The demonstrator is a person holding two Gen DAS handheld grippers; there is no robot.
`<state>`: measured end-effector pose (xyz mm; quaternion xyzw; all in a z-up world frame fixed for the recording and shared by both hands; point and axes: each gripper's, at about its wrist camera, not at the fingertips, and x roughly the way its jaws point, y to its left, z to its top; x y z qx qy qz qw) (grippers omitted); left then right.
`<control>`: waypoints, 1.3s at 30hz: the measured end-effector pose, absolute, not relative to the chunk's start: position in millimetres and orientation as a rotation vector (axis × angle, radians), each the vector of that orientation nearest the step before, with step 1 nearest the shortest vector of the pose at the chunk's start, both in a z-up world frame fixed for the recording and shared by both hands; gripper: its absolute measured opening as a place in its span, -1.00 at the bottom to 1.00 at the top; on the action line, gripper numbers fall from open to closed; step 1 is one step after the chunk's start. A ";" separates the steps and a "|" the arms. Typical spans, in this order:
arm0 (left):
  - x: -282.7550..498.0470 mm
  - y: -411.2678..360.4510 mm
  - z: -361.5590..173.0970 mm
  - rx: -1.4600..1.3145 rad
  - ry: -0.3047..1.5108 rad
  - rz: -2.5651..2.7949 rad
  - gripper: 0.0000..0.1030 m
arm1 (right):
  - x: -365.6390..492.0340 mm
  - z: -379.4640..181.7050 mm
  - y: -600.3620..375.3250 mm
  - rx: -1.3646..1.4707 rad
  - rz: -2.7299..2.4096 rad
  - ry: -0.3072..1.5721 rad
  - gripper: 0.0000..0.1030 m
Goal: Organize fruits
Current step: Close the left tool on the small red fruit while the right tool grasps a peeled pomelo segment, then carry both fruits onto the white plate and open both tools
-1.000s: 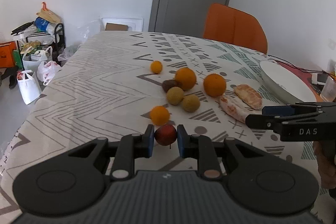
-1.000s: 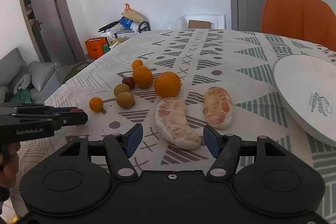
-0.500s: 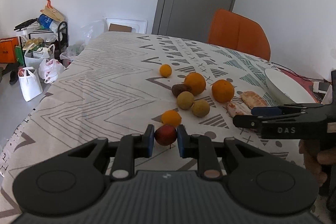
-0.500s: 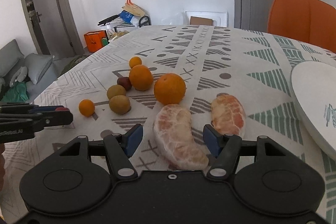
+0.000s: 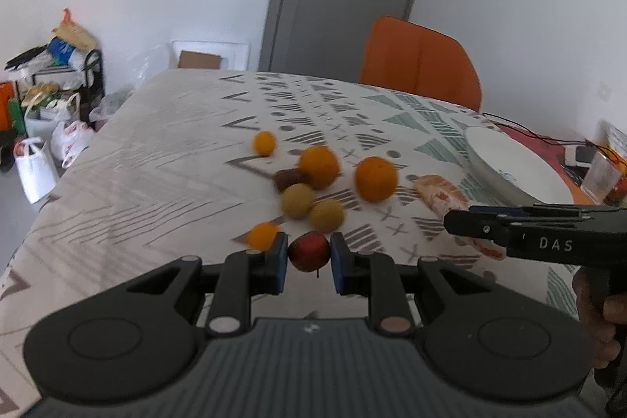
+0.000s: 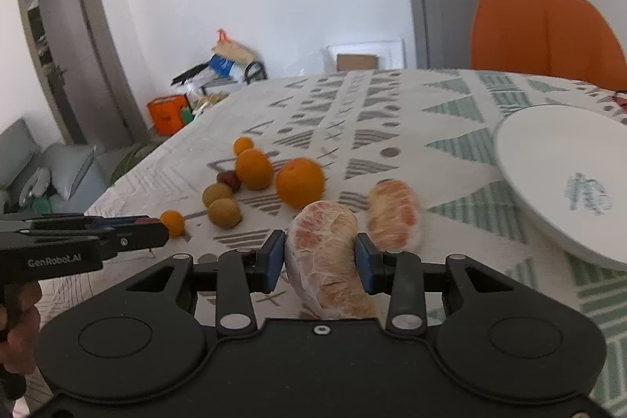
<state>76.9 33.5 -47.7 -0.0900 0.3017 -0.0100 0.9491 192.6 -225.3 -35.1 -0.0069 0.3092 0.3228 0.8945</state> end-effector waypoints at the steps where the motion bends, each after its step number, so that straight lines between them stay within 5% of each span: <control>1: 78.6 28.9 -45.9 -0.176 0.610 -0.029 -0.58 | 191.8 -33.2 -229.7 -0.007 0.664 0.633 -0.30; 39: 150.0 -95.2 -24.9 -0.012 0.583 -0.184 -0.58 | 192.4 -21.9 -360.9 0.136 0.390 0.456 -0.29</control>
